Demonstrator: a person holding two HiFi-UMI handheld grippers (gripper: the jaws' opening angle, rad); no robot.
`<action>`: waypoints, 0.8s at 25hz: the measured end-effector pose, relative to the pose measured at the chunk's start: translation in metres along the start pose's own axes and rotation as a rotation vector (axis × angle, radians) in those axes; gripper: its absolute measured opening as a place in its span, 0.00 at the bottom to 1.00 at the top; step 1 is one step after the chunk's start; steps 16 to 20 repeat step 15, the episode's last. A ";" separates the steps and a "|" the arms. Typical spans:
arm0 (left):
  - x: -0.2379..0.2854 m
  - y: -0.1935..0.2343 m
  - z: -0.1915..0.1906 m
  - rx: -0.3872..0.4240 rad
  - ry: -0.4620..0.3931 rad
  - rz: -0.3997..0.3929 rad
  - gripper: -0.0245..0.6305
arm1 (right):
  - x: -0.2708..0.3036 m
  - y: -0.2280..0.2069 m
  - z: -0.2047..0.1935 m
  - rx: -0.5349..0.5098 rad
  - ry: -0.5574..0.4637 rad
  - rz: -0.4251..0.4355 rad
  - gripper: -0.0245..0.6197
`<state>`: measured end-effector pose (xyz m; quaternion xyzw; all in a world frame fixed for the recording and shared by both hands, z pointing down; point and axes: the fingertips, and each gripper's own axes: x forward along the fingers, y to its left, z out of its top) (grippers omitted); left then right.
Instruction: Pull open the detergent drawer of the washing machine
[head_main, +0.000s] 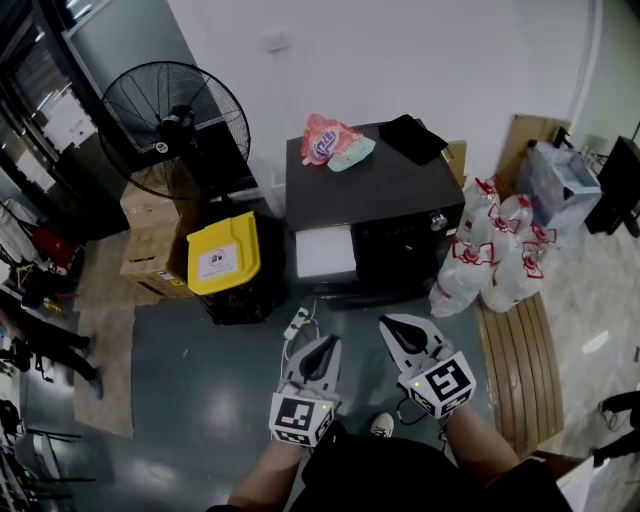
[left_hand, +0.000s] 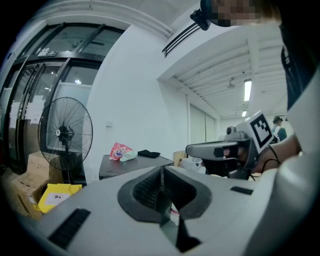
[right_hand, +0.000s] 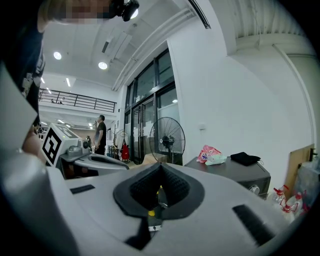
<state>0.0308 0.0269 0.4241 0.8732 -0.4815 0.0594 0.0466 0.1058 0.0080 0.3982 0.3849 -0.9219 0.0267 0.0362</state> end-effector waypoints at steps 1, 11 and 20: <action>0.000 -0.001 0.000 0.001 0.000 -0.002 0.07 | -0.001 0.000 -0.001 0.001 0.000 -0.001 0.04; -0.001 -0.003 0.000 0.004 -0.002 -0.014 0.07 | -0.003 0.004 -0.001 0.001 0.002 -0.006 0.04; -0.005 -0.002 -0.001 0.002 -0.005 -0.013 0.07 | -0.003 0.007 0.001 0.001 -0.006 -0.008 0.04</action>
